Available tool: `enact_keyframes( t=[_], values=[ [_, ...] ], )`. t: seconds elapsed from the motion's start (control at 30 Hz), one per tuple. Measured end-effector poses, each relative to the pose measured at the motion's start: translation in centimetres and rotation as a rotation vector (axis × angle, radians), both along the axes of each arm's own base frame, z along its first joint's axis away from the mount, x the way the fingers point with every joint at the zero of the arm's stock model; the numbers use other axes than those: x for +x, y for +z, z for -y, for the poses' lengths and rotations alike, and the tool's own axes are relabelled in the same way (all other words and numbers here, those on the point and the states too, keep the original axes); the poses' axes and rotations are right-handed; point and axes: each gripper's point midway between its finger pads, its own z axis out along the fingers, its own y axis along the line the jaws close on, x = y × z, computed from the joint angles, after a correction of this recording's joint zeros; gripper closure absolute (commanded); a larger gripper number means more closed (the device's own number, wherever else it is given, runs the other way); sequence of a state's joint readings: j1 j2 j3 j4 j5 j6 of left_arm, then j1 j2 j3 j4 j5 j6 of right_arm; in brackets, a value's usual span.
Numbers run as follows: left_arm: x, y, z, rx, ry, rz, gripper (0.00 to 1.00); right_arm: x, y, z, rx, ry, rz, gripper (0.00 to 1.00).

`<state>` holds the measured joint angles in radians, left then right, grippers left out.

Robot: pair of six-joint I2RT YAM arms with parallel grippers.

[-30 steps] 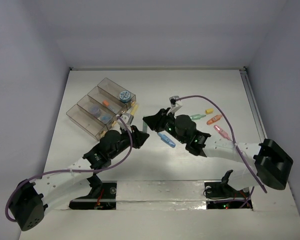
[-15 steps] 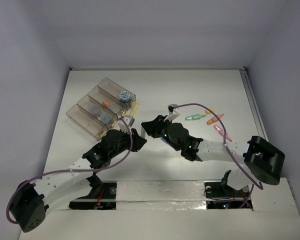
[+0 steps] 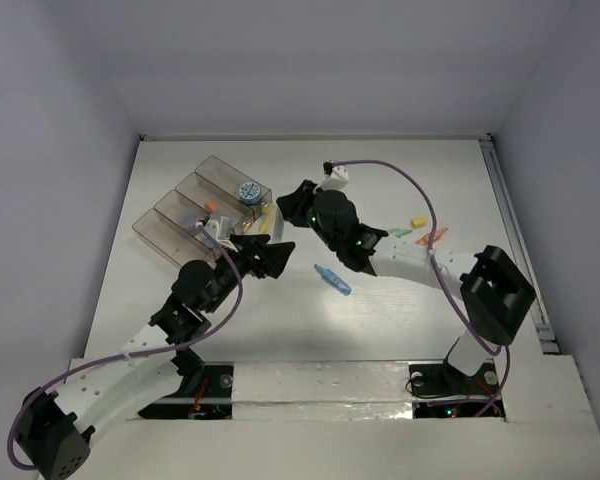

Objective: Sort the stationery into containers
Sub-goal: Place the pen in the storage box.

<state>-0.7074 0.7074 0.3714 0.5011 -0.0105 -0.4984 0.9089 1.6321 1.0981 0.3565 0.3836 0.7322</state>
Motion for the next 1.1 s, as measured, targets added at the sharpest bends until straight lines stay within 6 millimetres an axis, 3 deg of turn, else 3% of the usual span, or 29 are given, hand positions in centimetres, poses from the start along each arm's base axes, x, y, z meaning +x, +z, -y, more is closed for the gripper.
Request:
enact_keyframes(
  t=[0.07,0.2,0.43,0.53,0.67,0.93,1.03,1.07,1.1],
  values=[
    [-0.4,1.6,-0.5,-0.039,0.008,0.037,0.08,1.9,0.4,-0.1,-0.008,-0.021,0.014,1.00],
    [-1.3,4.1,-1.9,-0.116,0.037,0.088,0.01,4.7,1.0,-1.7,-0.020,-0.004,0.053,1.00],
    [-2.6,7.6,-5.4,-0.258,0.135,0.170,0.01,7.5,-1.0,-9.4,-0.063,0.213,0.138,1.00],
    [-2.4,7.3,-6.1,-0.275,0.173,0.176,0.01,8.6,-2.4,-12.3,-0.092,0.287,0.179,1.00],
    [-1.7,5.5,-5.9,-0.244,0.193,0.144,0.01,9.8,-3.3,-14.6,-0.127,0.343,0.235,1.00],
    [-1.3,4.7,-6.0,-0.227,0.207,0.139,0.01,11.6,-2.3,-17.3,-0.145,0.388,0.336,1.00],
    [-1.4,5.0,-6.2,-0.236,0.213,0.146,0.01,11.8,-3.1,-18.0,-0.147,0.404,0.337,0.80],
    [-1.4,5.1,-6.3,-0.240,0.217,0.149,0.01,11.8,-3.6,-18.2,-0.150,0.411,0.331,0.60],
    [-1.5,5.3,-6.4,-0.244,0.219,0.153,0.01,11.8,-4.3,-18.3,-0.157,0.419,0.318,0.50]
  ],
)
